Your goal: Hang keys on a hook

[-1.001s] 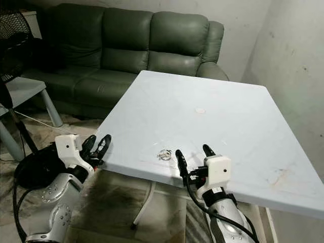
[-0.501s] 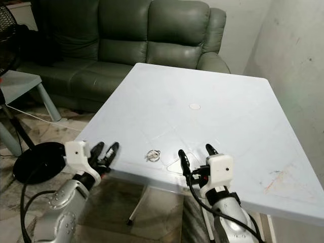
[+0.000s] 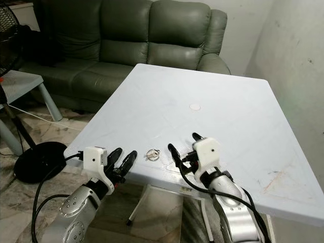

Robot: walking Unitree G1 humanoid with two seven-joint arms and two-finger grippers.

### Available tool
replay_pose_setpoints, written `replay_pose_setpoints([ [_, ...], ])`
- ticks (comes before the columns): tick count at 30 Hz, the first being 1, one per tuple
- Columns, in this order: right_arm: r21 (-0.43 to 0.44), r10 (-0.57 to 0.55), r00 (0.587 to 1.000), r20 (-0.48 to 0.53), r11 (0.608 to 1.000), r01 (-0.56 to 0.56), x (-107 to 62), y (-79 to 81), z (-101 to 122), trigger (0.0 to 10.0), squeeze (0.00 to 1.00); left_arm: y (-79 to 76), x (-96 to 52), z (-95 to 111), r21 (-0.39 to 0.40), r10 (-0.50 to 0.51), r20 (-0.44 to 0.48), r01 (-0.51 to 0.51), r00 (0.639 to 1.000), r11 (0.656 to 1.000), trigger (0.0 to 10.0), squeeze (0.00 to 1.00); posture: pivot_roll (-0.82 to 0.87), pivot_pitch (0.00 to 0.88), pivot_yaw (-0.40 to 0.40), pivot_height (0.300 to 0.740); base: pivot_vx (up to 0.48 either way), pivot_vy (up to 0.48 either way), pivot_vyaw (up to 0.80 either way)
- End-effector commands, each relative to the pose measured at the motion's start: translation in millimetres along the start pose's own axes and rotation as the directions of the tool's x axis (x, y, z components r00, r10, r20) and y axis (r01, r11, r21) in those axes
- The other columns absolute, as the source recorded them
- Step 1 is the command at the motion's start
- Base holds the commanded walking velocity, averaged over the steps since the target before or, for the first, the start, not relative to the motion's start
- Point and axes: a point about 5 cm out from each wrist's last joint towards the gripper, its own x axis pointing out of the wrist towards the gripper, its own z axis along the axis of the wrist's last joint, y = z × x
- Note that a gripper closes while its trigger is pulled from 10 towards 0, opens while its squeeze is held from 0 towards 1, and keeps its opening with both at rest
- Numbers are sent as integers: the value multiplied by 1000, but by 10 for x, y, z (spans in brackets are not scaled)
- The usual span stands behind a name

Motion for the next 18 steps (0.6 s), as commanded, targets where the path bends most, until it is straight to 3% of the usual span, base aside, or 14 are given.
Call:
replay_pose_setpoints([
  [1, 4, 40, 999, -19, 999, -40, 41, 13, -4, 10000, 0, -45, -19, 21, 13, 0, -2, 0, 1000, 1000, 10000, 0, 31, 0, -67, 740, 0, 0, 0],
  [18, 21, 88, 990, -108, 996, -87, 202, 79, -51, 10000, 0, -218, -201, 18, 9, 16, -22, -16, 1000, 1000, 10000, 0, 77, 94, -120, 740, 0, 0, 0],
])
